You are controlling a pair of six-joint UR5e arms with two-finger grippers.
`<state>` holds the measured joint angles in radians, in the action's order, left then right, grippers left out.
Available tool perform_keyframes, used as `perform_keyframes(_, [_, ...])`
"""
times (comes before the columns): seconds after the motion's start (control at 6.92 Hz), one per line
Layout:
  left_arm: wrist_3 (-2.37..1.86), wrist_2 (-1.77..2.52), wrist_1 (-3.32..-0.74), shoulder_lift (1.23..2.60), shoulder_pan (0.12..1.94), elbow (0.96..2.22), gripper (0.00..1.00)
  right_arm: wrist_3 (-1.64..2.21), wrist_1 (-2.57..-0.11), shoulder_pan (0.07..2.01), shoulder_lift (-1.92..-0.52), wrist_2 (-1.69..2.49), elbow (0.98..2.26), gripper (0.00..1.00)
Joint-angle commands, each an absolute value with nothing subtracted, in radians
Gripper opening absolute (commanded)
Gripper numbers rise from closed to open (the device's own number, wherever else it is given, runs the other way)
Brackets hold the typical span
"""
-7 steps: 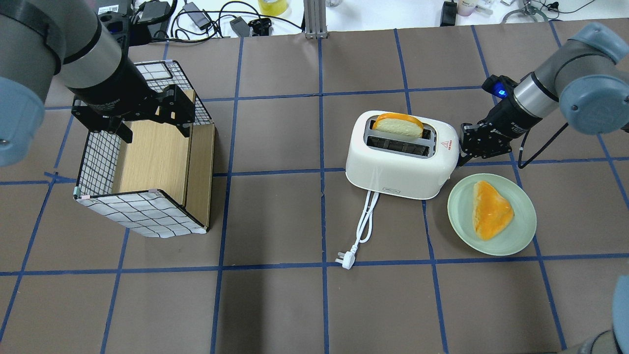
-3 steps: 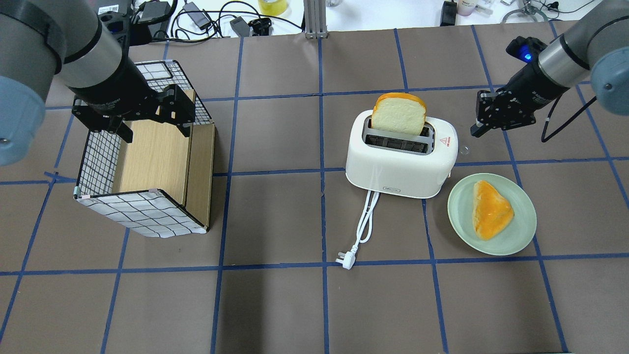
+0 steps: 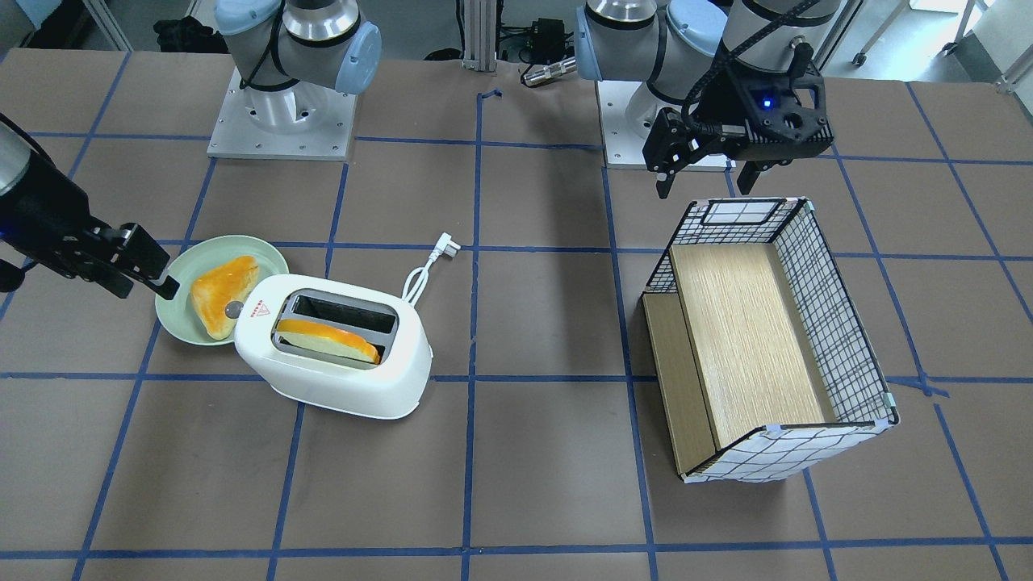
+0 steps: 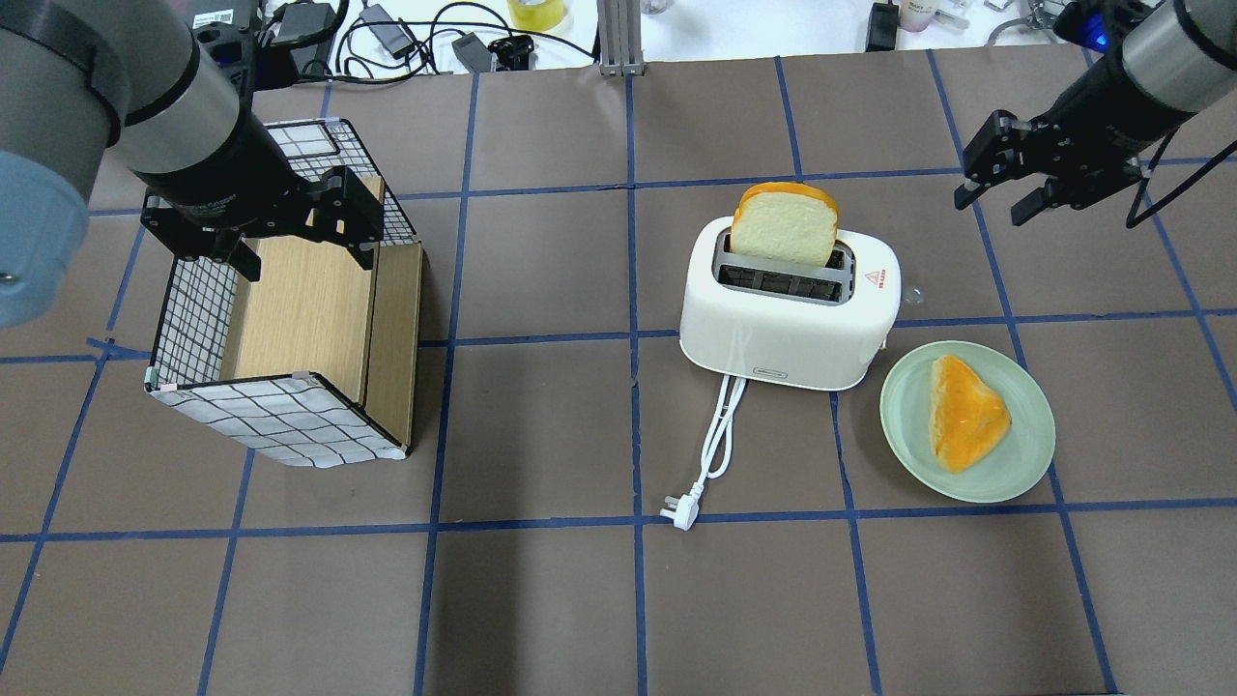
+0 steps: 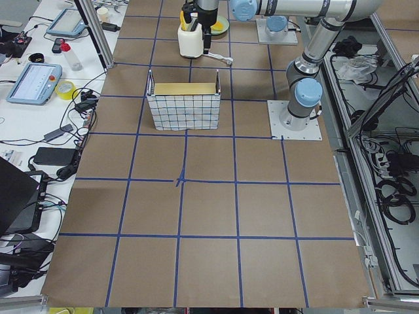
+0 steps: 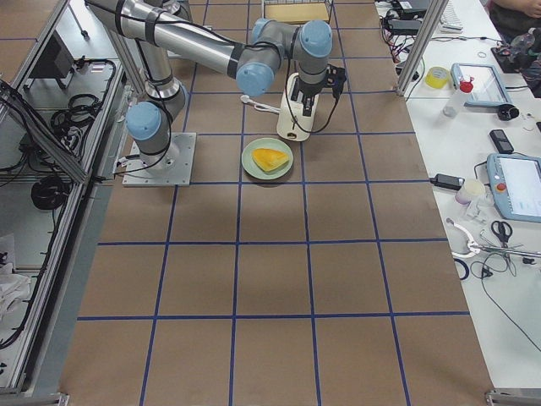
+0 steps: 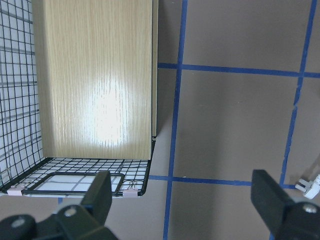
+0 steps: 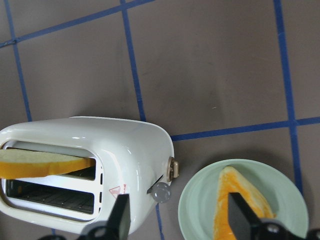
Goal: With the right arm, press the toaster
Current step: 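Lift the right gripper up and away from the toaster lever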
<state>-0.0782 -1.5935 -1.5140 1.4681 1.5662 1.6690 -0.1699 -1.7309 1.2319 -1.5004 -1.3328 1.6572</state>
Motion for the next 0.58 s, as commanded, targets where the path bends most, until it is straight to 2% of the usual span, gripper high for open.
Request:
perform_keyframes(0.0, [-0.078, -1.594, -1.514, 1.468, 1.566, 1.669, 1.0, -0.164, -1.662, 1.236, -1.531, -1.5, 1.544, 1.0])
perform_keyframes(0.14, [-0.078, -1.594, -1.514, 1.468, 1.566, 1.669, 1.0, -0.135, -1.601, 1.244, -1.531, -1.528, 1.482, 1.0])
perform_keyframes(0.43, [-0.078, -1.594, -1.514, 1.468, 1.566, 1.669, 1.0, 0.065, -1.571, 1.351, -1.529, -1.565, 1.451, 1.0])
